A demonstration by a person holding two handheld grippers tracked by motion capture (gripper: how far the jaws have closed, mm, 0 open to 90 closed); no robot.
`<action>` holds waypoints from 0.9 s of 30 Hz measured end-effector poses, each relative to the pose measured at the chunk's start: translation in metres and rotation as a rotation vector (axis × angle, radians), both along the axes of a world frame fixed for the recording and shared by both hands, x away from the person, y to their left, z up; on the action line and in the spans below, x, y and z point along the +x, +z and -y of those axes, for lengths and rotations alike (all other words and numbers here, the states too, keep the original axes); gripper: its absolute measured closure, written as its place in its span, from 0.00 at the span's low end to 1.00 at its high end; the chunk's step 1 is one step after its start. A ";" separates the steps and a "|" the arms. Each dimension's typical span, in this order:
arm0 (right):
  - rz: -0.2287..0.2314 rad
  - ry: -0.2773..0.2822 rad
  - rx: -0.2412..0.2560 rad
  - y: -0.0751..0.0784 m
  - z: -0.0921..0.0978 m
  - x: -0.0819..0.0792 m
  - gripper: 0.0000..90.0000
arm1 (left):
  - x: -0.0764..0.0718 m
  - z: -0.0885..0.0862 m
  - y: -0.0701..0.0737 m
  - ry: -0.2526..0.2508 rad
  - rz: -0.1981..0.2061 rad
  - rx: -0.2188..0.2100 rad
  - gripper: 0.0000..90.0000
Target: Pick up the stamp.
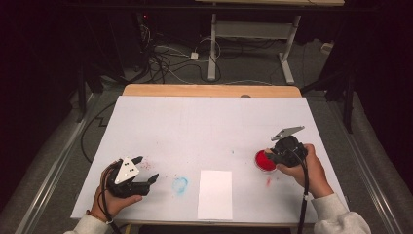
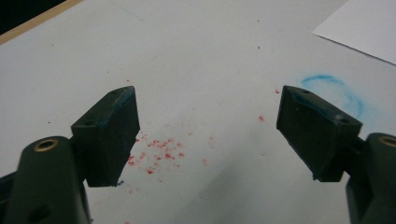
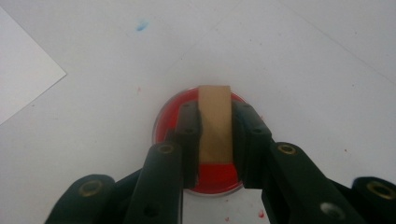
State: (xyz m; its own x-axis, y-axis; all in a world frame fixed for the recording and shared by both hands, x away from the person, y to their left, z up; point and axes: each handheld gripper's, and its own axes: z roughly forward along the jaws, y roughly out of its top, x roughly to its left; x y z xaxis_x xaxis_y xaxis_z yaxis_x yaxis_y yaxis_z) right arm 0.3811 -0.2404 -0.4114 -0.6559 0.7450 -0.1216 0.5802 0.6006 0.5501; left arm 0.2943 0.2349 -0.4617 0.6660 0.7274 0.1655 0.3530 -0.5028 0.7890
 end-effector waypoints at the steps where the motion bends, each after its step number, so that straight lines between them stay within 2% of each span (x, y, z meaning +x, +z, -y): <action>1: 0.003 -0.005 0.006 0.001 0.000 -0.001 0.82 | 0.000 0.000 0.000 -0.002 -0.001 -0.002 0.23; 4: 0.006 0.003 0.007 0.004 0.000 -0.003 0.82 | 0.000 0.000 0.000 -0.002 -0.003 -0.003 0.23; 5: 0.000 0.008 0.008 0.003 0.000 -0.003 0.85 | 0.000 0.000 0.000 -0.003 -0.005 -0.003 0.23; 7: 0.002 0.026 0.006 0.001 -0.001 -0.004 0.98 | 0.000 0.000 0.000 -0.005 -0.007 0.001 0.23; 8: -0.003 0.035 0.000 -0.001 -0.001 -0.003 0.99 | 0.000 0.001 0.000 -0.006 -0.007 0.000 0.23; 9: -0.013 0.041 -0.007 -0.004 -0.001 -0.002 0.98 | 0.000 0.000 0.000 -0.007 -0.006 0.002 0.23; 12: -0.031 0.026 -0.028 -0.011 -0.001 -0.001 0.82 | -0.001 0.001 0.000 -0.010 -0.004 0.005 0.23; 17: 0.004 -0.011 0.022 -0.002 0.012 -0.009 0.73 | 0.000 0.001 0.000 -0.005 -0.008 0.006 0.23; 19: -0.015 0.003 0.007 -0.004 0.014 -0.013 0.70 | 0.000 0.000 -0.001 -0.007 -0.010 -0.003 0.23; 22: -0.051 -0.004 -0.026 -0.015 0.014 -0.013 0.66 | 0.000 0.002 0.000 -0.007 -0.010 0.006 0.23; 24: -0.060 -0.015 -0.055 -0.021 0.014 -0.010 0.72 | 0.000 0.002 0.000 -0.010 -0.009 0.014 0.23; 25: -0.076 -0.011 -0.052 -0.023 0.013 -0.009 0.77 | 0.000 0.003 0.000 -0.011 -0.008 0.015 0.23; 27: -0.076 -0.002 -0.042 -0.024 0.014 -0.009 0.83 | 0.000 0.002 0.000 -0.010 -0.008 0.014 0.23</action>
